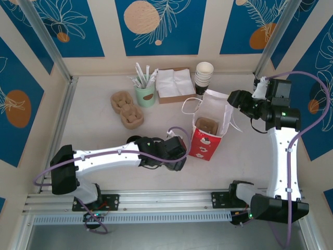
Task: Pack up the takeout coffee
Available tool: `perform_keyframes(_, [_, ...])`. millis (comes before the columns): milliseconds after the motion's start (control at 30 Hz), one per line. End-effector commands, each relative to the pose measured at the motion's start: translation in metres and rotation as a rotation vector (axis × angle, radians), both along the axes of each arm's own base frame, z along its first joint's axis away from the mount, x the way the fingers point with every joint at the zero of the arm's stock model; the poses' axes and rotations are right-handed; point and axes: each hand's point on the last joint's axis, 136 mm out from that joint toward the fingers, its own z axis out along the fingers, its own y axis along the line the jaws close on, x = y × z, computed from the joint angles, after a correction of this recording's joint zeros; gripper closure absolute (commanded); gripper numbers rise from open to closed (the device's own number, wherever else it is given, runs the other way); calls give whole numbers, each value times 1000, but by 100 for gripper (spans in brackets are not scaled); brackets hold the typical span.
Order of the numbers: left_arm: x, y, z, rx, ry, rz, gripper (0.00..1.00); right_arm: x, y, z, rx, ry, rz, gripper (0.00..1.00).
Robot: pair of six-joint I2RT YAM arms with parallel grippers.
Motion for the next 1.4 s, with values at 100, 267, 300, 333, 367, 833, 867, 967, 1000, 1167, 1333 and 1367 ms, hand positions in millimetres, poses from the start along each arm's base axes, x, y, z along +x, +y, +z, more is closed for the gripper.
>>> perform_keyframes(100, [-2,-7,2,-6,-2,10,10,-2,4,-5,20,19,24,41])
perform_keyframes(267, [-4,-10,-1,2,-2,7,14,-2,3,-9,24,28,24,41])
perform_keyframes(300, [-4,-11,-1,3,-2,8,15,-2,3,-10,24,29,23,41])
perform_keyframes(333, [-4,-11,-2,6,-1,8,15,-2,3,-10,25,30,22,41])
perform_keyframes(367, [-4,-12,-2,9,0,7,15,-2,3,-11,25,33,22,41])
perform_keyframes(833, [-2,-15,-4,26,-10,10,13,-2,1,-12,42,39,19,41])
perform_keyframes(867, [-2,-14,-5,29,-9,12,13,-2,1,-13,44,40,20,41])
perform_keyframes(967, [-2,-13,-7,33,-9,17,13,-2,1,-13,44,41,18,41])
perform_keyframes(1000, [-1,-13,-7,33,-10,20,13,-2,2,-13,45,42,20,41])
perform_keyframes(1167, [-3,-14,-13,38,-2,16,18,-3,1,-13,48,44,20,41])
perform_keyframes(1333, [-4,-11,-21,55,9,22,19,-3,2,-13,49,45,21,41])
perform_keyframes(1367, [-4,-10,-22,58,11,23,18,-3,2,-14,50,48,20,41])
